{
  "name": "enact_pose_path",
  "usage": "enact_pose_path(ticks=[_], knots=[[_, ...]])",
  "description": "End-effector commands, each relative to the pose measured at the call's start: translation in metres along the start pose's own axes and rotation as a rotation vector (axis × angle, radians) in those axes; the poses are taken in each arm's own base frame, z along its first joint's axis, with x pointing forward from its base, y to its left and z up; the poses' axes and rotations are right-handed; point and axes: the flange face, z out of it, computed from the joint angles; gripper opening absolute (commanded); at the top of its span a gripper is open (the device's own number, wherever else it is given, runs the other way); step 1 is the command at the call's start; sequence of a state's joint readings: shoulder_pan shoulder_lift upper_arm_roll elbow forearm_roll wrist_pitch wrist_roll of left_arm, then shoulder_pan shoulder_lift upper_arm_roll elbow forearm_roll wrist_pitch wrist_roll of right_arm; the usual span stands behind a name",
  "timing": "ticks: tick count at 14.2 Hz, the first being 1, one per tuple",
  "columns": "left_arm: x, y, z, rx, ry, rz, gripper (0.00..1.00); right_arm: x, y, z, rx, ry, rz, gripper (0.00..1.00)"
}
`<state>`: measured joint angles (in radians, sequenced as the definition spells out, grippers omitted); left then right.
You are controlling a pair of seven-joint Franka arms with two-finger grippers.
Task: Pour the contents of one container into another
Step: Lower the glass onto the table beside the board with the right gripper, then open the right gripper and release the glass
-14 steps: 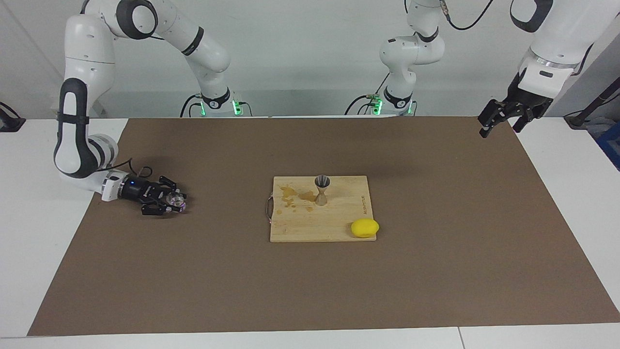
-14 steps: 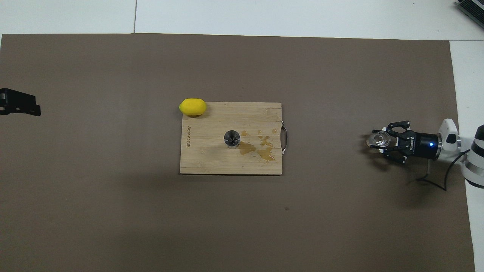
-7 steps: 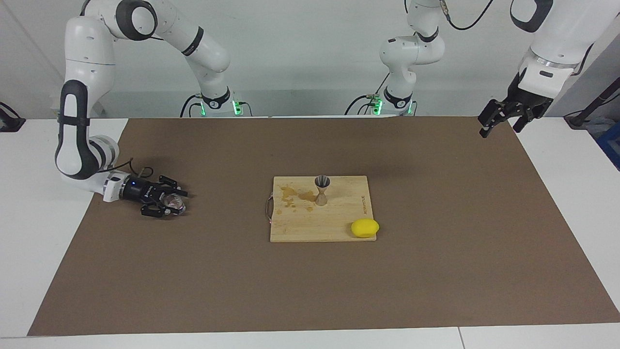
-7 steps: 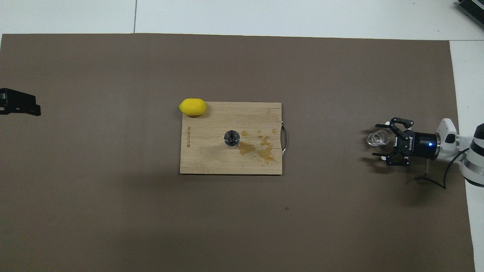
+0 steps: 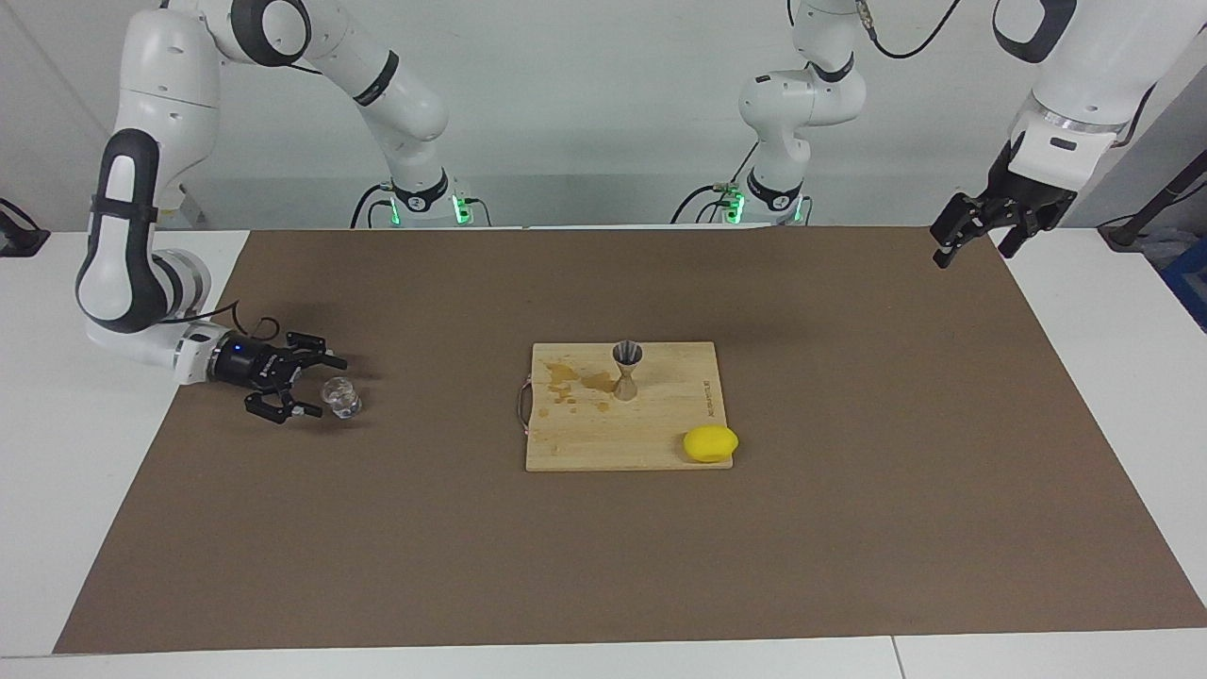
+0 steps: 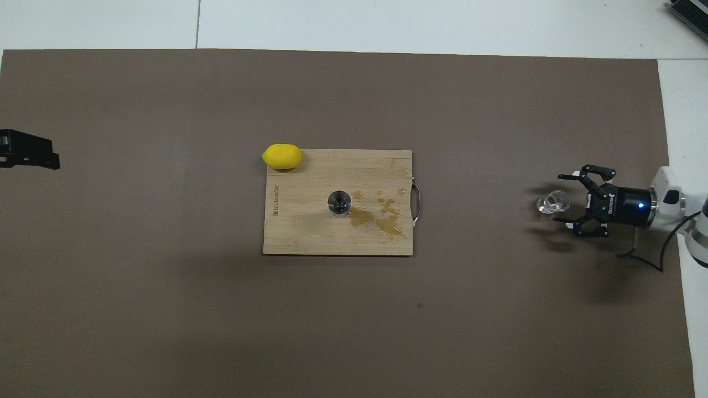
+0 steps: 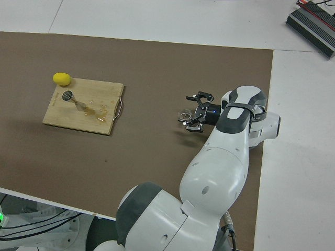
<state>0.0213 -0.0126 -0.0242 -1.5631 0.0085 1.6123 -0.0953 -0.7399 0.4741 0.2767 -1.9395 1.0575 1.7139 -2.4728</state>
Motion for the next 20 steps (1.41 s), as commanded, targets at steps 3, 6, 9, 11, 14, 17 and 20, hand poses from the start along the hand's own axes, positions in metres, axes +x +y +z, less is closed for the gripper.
enact_pose_path(ticks=[3,6,9,11,14,17,20], knots=[[0.001,0.000,-0.007,0.004,0.014,0.002,1.00,0.062,0.007,-0.029,-0.055,-0.158,0.060,1.00],[0.001,0.000,-0.007,0.004,0.014,0.002,1.00,0.104,0.013,-0.039,-0.089,-0.322,0.103,1.00],[0.001,0.000,-0.007,0.004,0.015,0.002,1.00,0.137,0.017,-0.037,-0.126,-0.439,0.202,1.00],[0.001,0.000,-0.007,0.004,0.015,0.002,1.00,0.155,0.019,-0.037,-0.169,-0.531,0.279,1.00],[0.004,-0.002,0.001,0.005,-0.003,-0.001,1.00,0.191,0.022,-0.034,-0.252,-0.686,0.342,1.00],[0.003,0.007,-0.001,0.002,0.005,0.007,1.00,0.207,0.026,-0.016,-0.318,-0.828,0.445,1.00],[0.003,0.014,0.004,0.002,-0.002,0.019,1.00,0.222,0.027,0.007,-0.402,-0.927,0.556,1.00]])
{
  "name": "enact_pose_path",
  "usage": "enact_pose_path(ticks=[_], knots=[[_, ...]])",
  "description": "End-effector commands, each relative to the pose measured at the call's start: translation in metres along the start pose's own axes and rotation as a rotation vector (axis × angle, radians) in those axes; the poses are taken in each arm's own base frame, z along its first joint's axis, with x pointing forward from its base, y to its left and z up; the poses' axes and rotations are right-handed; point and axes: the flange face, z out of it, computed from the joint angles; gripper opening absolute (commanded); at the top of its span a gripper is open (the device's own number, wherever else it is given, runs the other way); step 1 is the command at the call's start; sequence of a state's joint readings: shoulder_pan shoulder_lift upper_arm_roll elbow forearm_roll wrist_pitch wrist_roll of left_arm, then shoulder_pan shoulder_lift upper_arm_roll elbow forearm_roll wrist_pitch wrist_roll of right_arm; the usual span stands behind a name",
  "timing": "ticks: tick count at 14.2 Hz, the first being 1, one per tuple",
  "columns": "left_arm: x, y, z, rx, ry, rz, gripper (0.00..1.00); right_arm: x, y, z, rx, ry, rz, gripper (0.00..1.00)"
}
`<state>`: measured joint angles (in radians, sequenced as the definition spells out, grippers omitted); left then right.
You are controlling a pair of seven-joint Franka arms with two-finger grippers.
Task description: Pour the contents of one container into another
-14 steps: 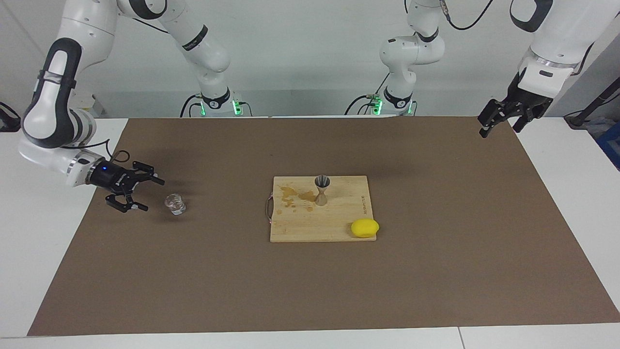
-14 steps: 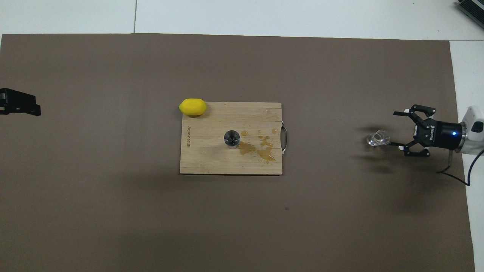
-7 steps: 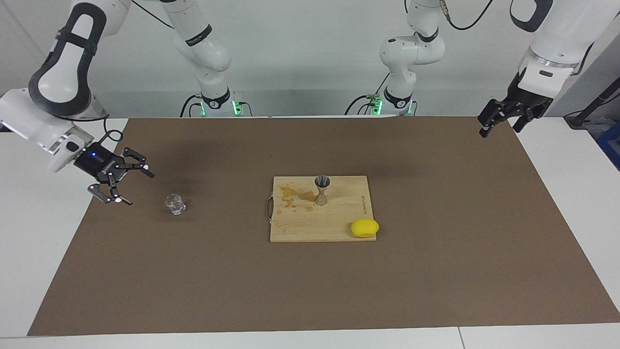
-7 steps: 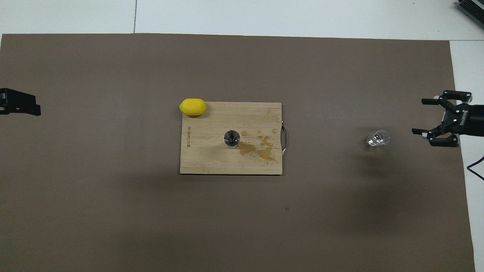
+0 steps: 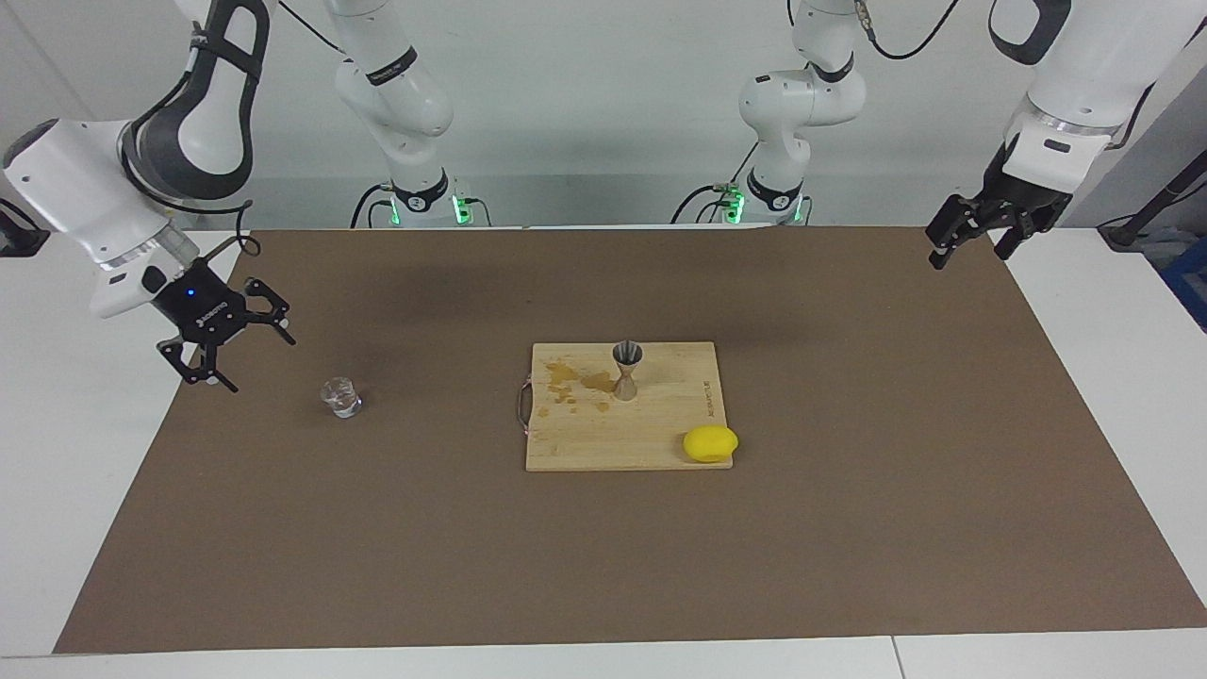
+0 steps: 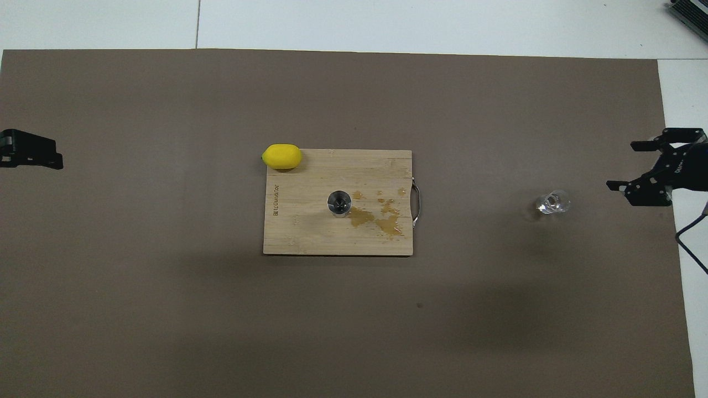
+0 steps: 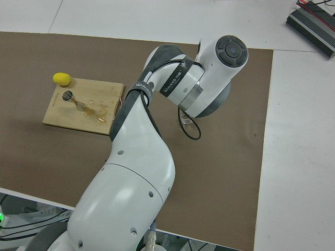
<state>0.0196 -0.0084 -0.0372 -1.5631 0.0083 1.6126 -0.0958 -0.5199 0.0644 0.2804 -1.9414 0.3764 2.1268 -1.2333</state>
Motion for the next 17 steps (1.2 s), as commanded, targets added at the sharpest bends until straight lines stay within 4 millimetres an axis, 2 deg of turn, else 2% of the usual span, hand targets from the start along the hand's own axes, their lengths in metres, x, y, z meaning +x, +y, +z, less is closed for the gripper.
enact_pose_path(ticks=[1,6,8,9,12,14,15,17], knots=[[0.002,0.008,0.001,0.003,-0.001,0.008,1.00,0.013,-0.015,0.005,-0.063,-0.107,0.120,1.00],[-0.001,0.007,-0.004,0.004,-0.008,0.006,1.00,0.063,-0.053,0.022,-0.133,-0.181,0.376,1.00],[-0.002,0.006,-0.006,0.004,-0.004,0.006,1.00,0.092,-0.079,0.030,-0.167,-0.190,0.483,1.00],[-0.003,0.007,-0.007,0.004,-0.004,0.008,1.00,0.094,-0.081,0.027,-0.201,-0.205,0.559,1.00],[-0.003,0.007,-0.008,0.004,-0.001,0.008,1.00,0.089,-0.081,-0.002,-0.231,-0.218,0.678,1.00],[-0.002,0.007,-0.007,0.004,-0.002,0.008,1.00,0.083,-0.076,-0.033,-0.210,-0.260,0.738,1.00],[-0.003,0.007,-0.007,0.004,-0.002,0.008,1.00,0.086,-0.074,-0.055,-0.202,-0.270,0.810,1.00],[-0.003,0.007,-0.008,0.003,0.001,0.008,1.00,0.090,-0.076,-0.084,-0.203,-0.291,0.890,1.00]])
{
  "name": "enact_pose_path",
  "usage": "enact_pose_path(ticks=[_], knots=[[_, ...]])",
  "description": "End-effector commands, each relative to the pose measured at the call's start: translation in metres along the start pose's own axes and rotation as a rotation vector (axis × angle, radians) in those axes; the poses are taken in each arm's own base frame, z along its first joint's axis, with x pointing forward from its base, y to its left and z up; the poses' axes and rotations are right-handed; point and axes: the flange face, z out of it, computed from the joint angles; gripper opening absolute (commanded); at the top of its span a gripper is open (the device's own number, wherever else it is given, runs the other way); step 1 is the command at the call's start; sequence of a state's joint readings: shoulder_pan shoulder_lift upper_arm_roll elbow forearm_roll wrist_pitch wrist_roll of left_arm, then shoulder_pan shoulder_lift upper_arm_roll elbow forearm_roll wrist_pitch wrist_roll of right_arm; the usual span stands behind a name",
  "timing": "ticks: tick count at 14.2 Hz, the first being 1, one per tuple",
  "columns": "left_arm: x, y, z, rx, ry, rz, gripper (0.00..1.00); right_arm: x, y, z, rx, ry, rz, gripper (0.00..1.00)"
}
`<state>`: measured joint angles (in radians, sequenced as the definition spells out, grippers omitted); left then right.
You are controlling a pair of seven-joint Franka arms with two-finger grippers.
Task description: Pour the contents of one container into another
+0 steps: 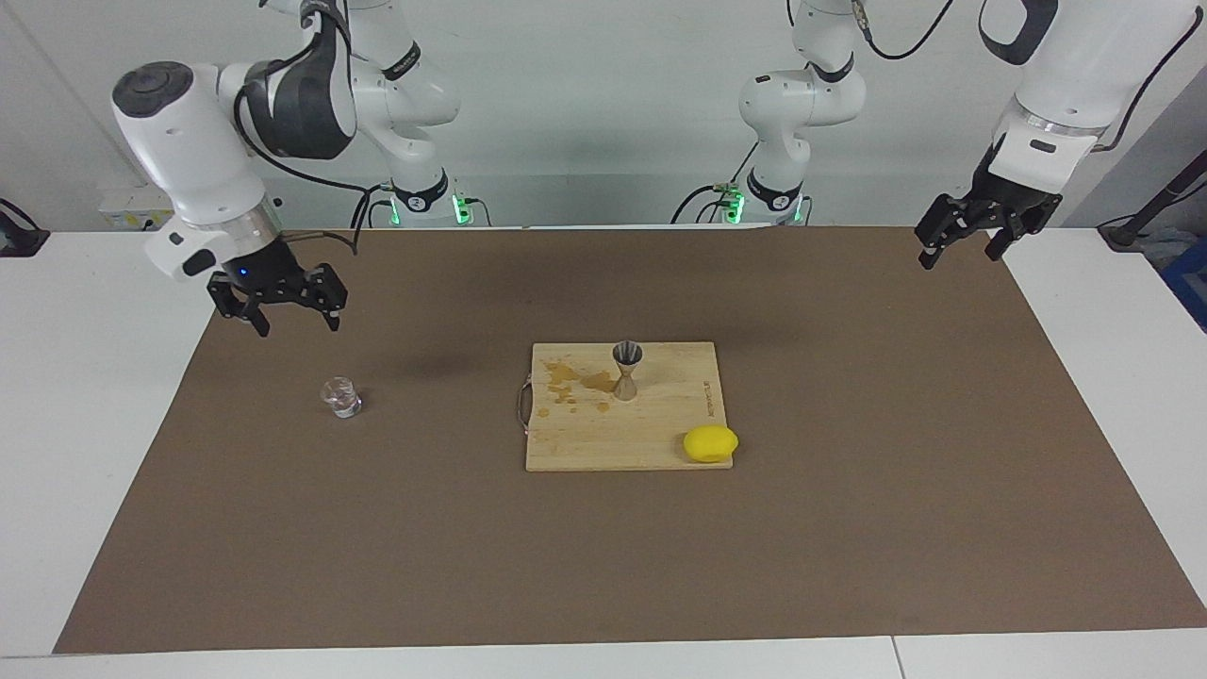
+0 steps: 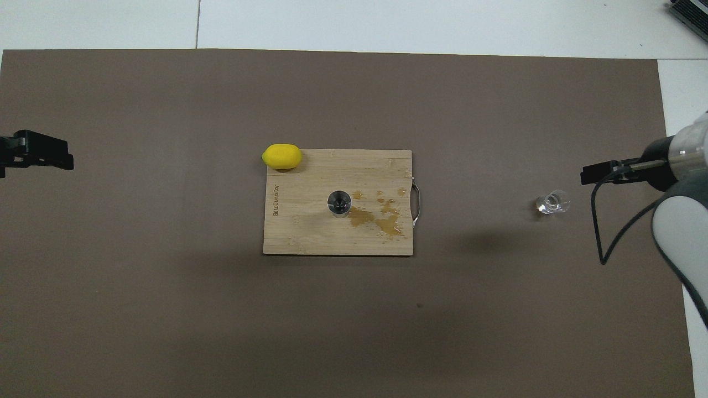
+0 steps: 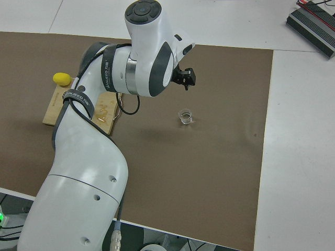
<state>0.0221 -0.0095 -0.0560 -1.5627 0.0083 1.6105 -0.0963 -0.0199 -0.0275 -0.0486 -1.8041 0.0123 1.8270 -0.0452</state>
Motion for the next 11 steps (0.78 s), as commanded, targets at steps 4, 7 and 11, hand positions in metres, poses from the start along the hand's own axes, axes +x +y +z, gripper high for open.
enact_pose_path(ticks=[4,7,11], knots=[[-0.002,-0.001,-0.009,0.004,0.006,-0.007,1.00,-0.011,0.026,-0.054,0.030,-0.062,0.129,1.00],[-0.002,-0.001,-0.010,0.005,0.011,-0.007,1.00,-0.015,0.026,-0.064,-0.013,-0.049,0.088,1.00],[-0.002,0.000,-0.010,0.004,0.014,-0.005,1.00,-0.012,0.025,-0.067,-0.049,-0.050,0.044,1.00]])
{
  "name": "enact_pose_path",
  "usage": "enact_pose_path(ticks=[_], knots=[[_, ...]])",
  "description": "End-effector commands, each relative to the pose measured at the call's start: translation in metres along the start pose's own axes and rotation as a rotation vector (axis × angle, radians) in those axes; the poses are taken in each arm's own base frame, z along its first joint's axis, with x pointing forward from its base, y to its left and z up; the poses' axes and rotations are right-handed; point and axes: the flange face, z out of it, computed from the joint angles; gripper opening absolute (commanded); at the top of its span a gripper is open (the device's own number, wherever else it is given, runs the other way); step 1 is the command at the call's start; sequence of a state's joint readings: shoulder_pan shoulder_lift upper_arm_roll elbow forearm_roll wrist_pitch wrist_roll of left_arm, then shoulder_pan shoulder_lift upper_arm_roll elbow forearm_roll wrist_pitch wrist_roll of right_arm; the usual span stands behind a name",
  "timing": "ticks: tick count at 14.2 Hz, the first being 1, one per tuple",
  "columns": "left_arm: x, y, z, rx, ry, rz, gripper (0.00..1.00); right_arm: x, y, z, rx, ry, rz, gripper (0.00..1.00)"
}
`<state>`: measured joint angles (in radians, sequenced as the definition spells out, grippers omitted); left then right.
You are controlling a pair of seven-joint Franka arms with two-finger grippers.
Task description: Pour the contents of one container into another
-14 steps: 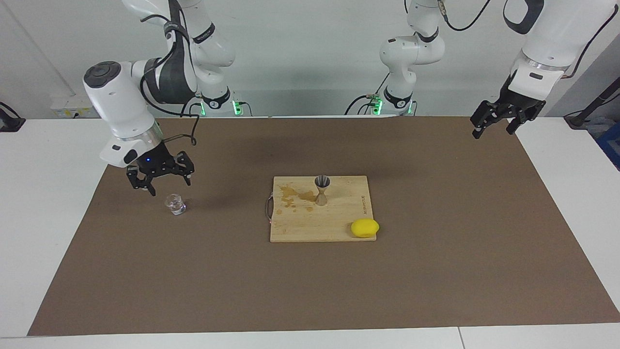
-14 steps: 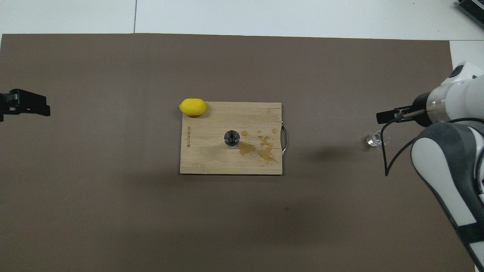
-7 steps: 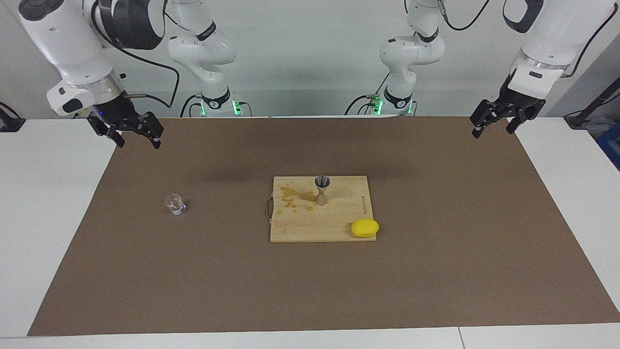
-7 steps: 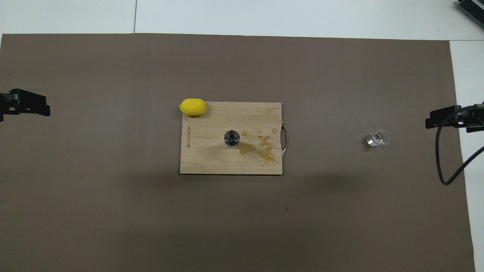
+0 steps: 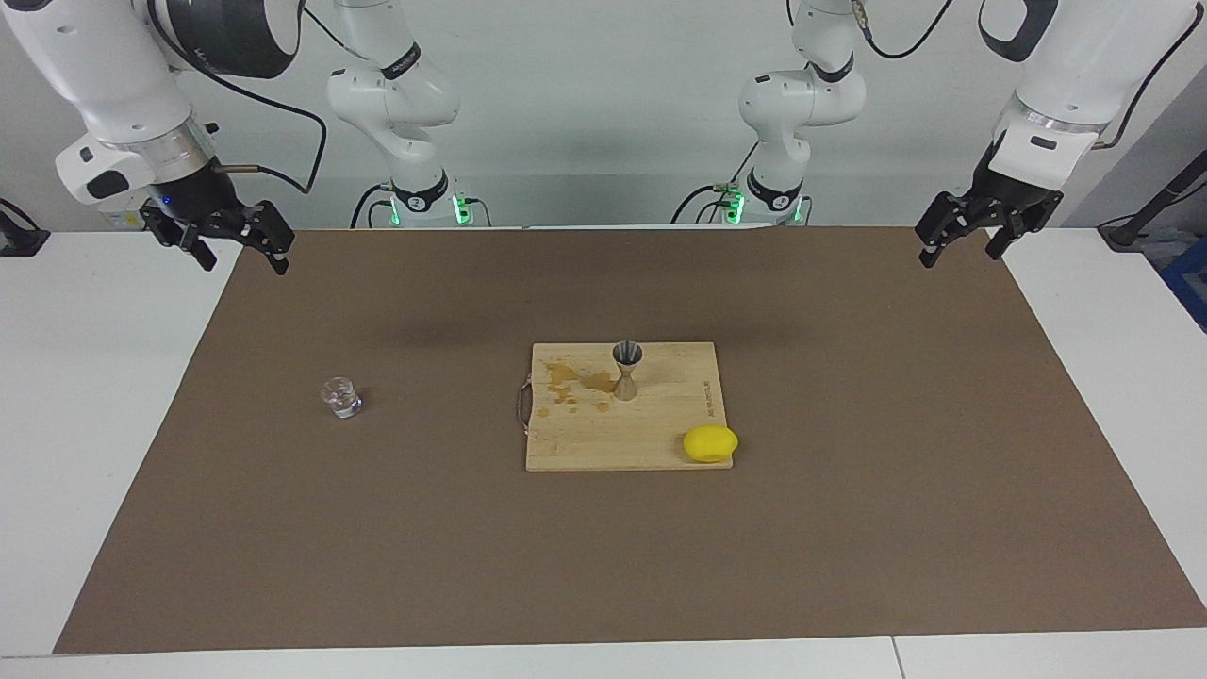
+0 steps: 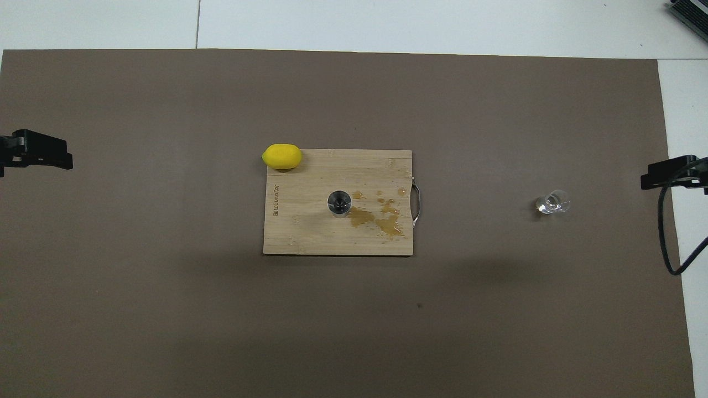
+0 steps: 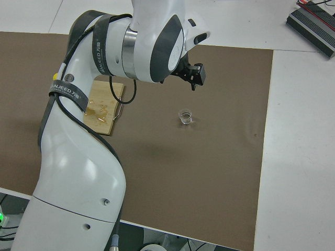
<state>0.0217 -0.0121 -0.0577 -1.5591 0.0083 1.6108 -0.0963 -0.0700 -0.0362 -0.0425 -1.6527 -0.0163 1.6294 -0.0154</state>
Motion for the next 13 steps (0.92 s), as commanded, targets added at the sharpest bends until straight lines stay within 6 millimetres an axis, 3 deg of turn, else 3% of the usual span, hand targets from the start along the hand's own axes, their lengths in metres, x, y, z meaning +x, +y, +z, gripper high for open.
enact_pose_path(ticks=[1,3,5,6,13], knots=[[-0.001,0.000,-0.007,0.003,0.007,-0.006,1.00,-0.004,-0.003,-0.011,-0.002,-0.017,-0.020,1.00],[-0.001,0.001,-0.007,0.003,0.007,-0.004,1.00,-0.006,-0.012,-0.030,0.046,-0.023,0.043,1.00],[-0.001,0.002,-0.007,0.003,0.007,-0.003,1.00,-0.006,-0.040,-0.025,0.063,-0.005,0.062,1.00],[-0.001,0.002,-0.007,0.003,0.007,-0.003,1.00,-0.007,-0.044,-0.020,0.060,-0.009,0.045,1.00],[-0.002,0.001,-0.007,0.002,0.001,-0.004,1.00,-0.009,-0.043,-0.017,0.013,-0.009,-0.052,1.00]])
